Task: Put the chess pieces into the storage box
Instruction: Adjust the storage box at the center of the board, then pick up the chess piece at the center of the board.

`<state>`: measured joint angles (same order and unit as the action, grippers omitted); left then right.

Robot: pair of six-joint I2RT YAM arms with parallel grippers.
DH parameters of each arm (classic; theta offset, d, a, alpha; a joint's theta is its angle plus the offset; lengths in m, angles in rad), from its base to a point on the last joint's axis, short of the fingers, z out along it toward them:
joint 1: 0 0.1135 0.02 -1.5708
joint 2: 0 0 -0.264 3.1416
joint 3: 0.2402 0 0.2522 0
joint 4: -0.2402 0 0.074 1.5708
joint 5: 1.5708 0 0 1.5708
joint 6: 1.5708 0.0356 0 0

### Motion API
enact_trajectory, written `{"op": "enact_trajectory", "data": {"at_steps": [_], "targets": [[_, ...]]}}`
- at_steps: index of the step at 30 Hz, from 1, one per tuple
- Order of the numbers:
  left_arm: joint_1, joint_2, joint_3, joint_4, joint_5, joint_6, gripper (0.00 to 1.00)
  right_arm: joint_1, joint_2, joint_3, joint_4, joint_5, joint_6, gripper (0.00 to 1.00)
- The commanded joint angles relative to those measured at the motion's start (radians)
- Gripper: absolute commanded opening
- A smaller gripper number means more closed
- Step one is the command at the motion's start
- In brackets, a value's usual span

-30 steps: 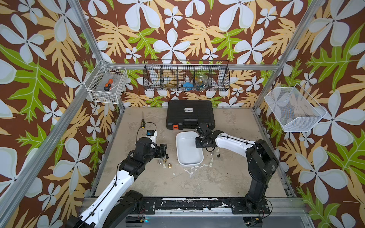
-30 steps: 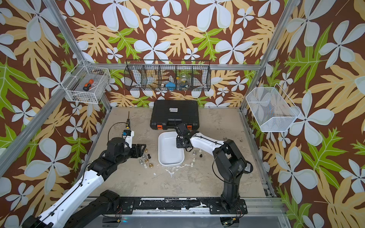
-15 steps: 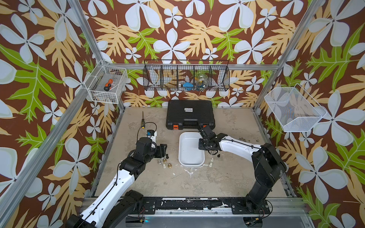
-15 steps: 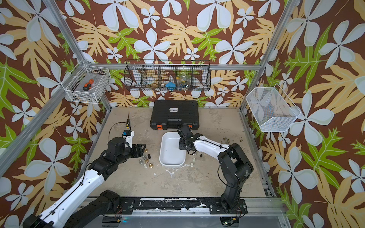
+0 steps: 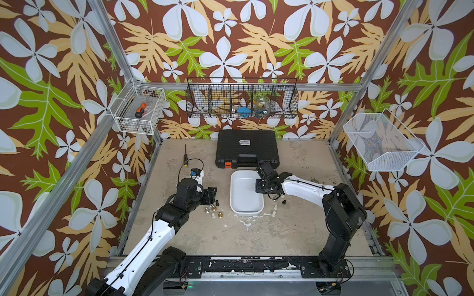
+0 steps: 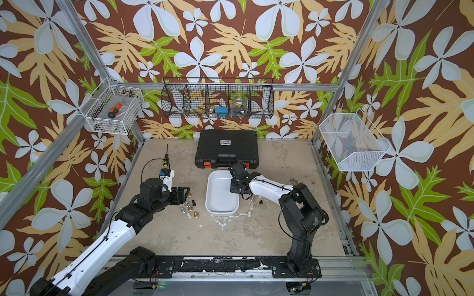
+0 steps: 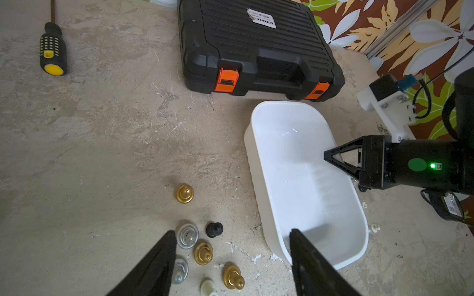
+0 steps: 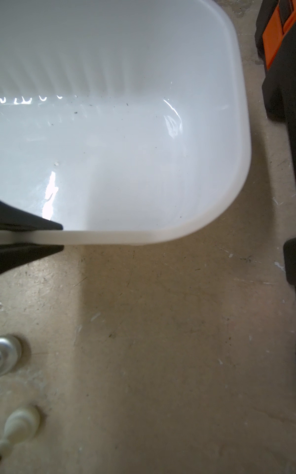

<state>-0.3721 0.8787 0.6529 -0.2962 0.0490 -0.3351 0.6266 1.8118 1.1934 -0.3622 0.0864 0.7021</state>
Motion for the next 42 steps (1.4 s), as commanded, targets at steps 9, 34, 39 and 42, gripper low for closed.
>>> {"op": "enact_trajectory", "data": {"at_steps": [9, 34, 39, 42], "targets": [[-0.001, 0.012, 0.004, 0.009, -0.031, -0.013, 0.72, 0.001, -0.060, 0.062, -0.039, 0.032, -0.064, 0.37], [-0.203, 0.349, 0.143, -0.179, -0.227, -0.165, 0.43, 0.238, -0.729, -0.849, 1.058, -0.392, -0.550, 0.76], [-0.203, 0.406, 0.158, -0.158, -0.230, -0.140, 0.43, 0.239, -0.820, -0.913, 1.089, -0.230, -0.547, 0.76], [-0.203, 0.457, 0.172, -0.152, -0.236, -0.133, 0.43, 0.238, -0.893, -0.957, 1.106, -0.147, -0.544, 0.77]]}}
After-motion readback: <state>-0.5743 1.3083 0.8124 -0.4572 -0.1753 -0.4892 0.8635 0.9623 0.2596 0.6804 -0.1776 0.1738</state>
